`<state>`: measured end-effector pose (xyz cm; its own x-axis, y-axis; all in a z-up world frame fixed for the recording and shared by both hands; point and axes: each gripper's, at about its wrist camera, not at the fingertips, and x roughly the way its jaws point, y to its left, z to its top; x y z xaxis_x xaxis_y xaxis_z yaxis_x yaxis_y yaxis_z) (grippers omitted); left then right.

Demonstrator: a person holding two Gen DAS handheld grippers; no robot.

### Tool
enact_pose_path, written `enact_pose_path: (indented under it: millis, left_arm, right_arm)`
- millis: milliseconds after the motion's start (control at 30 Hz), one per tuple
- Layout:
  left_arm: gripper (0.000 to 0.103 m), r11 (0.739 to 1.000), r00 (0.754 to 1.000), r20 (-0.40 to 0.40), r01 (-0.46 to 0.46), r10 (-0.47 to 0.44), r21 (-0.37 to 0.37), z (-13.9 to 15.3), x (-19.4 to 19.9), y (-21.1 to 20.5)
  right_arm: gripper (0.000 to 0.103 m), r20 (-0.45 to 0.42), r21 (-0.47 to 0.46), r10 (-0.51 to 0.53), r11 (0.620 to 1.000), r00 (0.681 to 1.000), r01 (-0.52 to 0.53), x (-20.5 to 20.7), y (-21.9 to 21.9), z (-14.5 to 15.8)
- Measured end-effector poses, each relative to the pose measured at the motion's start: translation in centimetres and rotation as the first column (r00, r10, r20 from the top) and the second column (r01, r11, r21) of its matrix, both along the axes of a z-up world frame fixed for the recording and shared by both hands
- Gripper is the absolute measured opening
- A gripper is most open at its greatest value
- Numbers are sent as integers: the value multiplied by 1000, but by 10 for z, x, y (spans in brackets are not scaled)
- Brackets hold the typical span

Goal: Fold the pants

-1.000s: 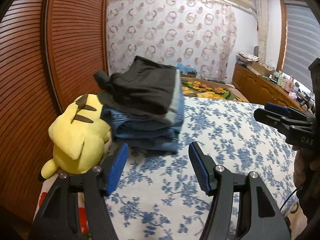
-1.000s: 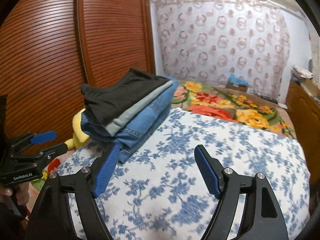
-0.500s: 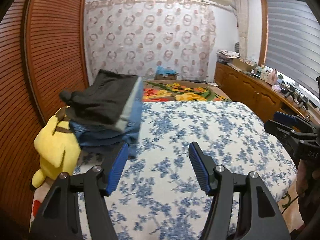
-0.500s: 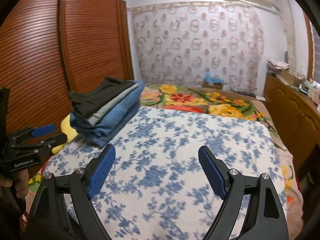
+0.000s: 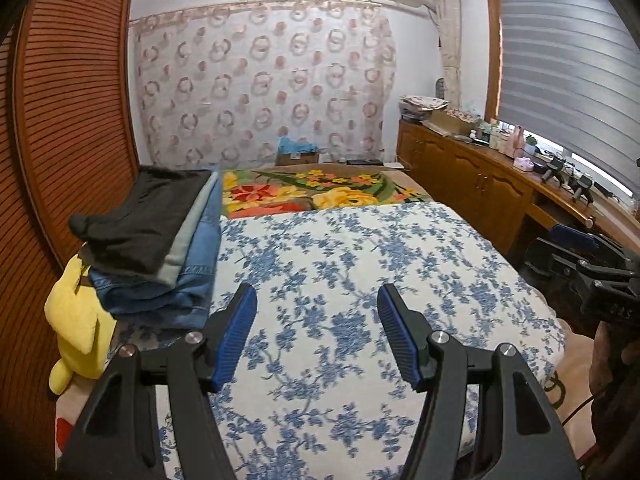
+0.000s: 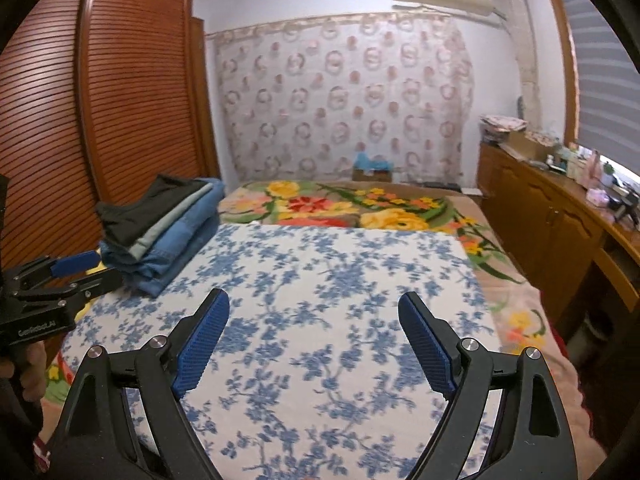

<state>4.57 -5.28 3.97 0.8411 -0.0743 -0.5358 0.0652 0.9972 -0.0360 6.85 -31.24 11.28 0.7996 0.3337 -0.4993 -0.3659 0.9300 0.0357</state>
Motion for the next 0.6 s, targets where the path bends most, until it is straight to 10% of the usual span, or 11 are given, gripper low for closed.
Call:
enact_pose_path:
  millis: [600]
  left_arm:
    - [63,1000,997,81,-13,14,-4,43,-18,-4]
  right_arm:
    - [88,112,29,-29,999,993,25,-21,-8,43]
